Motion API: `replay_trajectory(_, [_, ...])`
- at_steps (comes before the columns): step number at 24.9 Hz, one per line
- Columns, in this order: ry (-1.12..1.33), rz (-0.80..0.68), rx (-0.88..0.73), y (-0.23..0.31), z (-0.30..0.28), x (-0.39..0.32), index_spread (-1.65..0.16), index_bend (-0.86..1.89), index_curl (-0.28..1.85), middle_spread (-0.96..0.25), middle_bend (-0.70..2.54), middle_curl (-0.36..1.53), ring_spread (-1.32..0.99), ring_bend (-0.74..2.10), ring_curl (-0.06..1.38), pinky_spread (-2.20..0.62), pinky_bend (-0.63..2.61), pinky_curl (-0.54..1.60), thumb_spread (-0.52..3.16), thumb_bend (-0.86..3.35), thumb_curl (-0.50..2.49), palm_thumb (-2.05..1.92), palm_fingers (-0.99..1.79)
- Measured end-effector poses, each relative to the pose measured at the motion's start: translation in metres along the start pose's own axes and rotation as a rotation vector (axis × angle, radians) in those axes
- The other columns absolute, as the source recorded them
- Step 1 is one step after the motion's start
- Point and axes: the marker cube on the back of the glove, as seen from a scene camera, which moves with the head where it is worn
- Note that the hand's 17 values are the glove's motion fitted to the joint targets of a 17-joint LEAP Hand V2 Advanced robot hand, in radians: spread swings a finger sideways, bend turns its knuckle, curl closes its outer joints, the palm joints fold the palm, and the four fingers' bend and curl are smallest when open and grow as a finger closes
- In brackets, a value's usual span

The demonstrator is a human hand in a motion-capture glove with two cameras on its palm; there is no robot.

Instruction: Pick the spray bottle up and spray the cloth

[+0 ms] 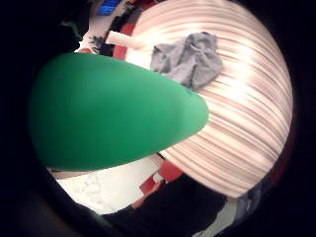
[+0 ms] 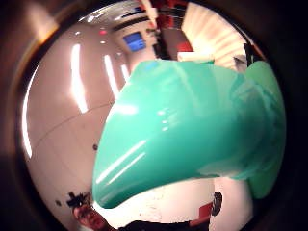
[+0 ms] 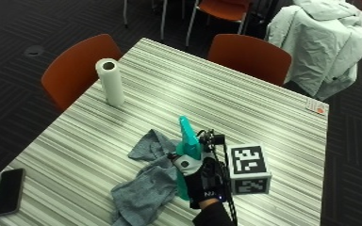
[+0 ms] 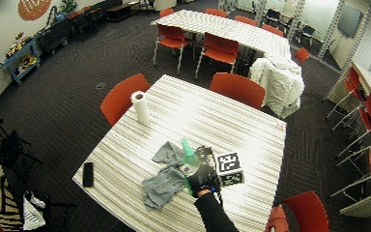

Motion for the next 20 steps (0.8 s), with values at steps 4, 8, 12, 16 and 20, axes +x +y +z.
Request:
replay_trajectory(4, [-0.081,-0.13,0.066,0.015,-0.004,-0.016,-0.17,0.17,0.5,-0.02,0.3,0.55,-0.09,0.45,0.46,0.06,0.17,0.31,0.54,-0.02,0.76,1.12,0.73])
replay_trajectory(8, [-0.096,-0.177,0.091,0.021,-0.005,-0.023,-0.18,0.17,0.5,-0.03,0.29,0.55,-0.11,0.44,0.47,0.05,0.17,0.32,0.54,-0.02,0.76,1.13,0.74])
replay_trajectory(12, [-0.078,-0.166,0.093,0.018,-0.003,-0.021,-0.18,0.17,0.5,-0.03,0.29,0.55,-0.11,0.44,0.47,0.04,0.17,0.32,0.54,-0.02,0.76,1.13,0.74])
replay_trajectory(16, [-0.072,-0.161,0.091,0.011,0.001,-0.024,-0.18,0.17,0.5,-0.03,0.29,0.56,-0.12,0.44,0.47,0.03,0.17,0.32,0.53,-0.02,0.76,1.13,0.74])
replay_trajectory(20, [-0.084,-0.161,0.067,0.001,0.017,-0.039,-0.18,0.17,0.5,-0.03,0.29,0.56,-0.12,0.44,0.47,0.03,0.17,0.33,0.53,-0.02,0.76,1.13,0.74])
